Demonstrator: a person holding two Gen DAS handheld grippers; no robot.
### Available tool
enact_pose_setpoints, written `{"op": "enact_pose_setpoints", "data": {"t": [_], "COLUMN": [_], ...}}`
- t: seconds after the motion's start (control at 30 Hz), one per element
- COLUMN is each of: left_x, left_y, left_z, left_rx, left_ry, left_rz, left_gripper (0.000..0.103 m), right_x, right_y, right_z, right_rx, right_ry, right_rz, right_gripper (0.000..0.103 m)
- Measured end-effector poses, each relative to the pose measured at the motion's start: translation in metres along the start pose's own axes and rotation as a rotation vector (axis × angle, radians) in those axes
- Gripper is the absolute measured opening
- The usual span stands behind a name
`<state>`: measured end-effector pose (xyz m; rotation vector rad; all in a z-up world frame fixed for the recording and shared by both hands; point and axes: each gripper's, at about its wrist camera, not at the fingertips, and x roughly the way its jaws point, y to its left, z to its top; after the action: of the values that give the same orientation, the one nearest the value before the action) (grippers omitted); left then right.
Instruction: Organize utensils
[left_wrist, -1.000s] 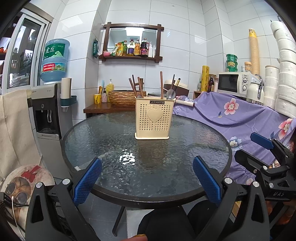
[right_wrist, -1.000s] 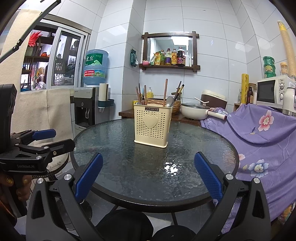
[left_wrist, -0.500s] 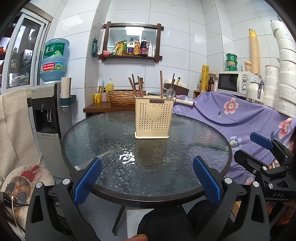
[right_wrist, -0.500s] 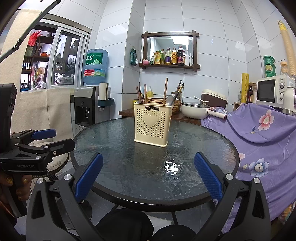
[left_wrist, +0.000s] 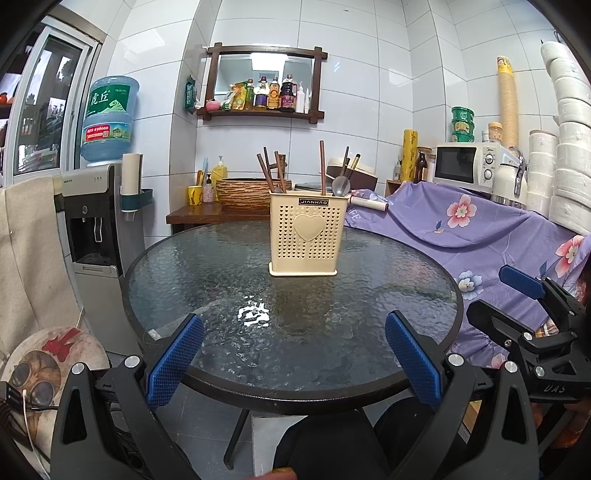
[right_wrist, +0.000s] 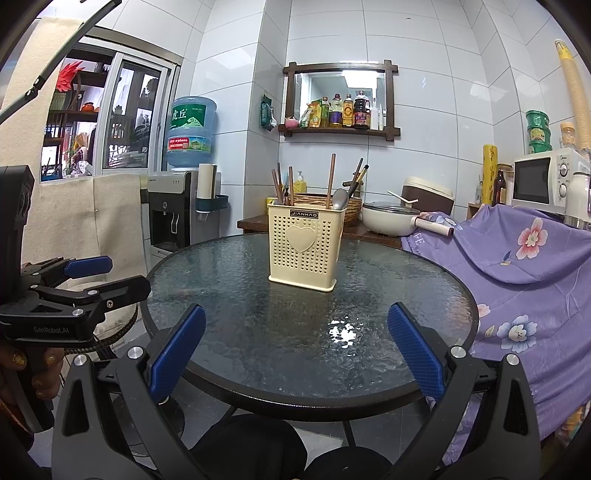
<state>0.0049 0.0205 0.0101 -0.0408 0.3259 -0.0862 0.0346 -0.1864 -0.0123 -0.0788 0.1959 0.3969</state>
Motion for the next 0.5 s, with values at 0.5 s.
{"op": "enact_pose_setpoints", "data": {"t": [0.5], "left_x": [-0.0027], "left_y": [0.0073], "left_z": [-0.006], "left_rx": [-0.029], "left_ry": [0.003], "left_rz": [-0.01], "left_gripper": [0.097], "right_x": [0.0012], "right_y": [0.0002], "right_z": [-0.002], "right_rx": [0.0], "right_ry": [0.003], "right_rz": [0.0], "right_gripper": [0.097]}}
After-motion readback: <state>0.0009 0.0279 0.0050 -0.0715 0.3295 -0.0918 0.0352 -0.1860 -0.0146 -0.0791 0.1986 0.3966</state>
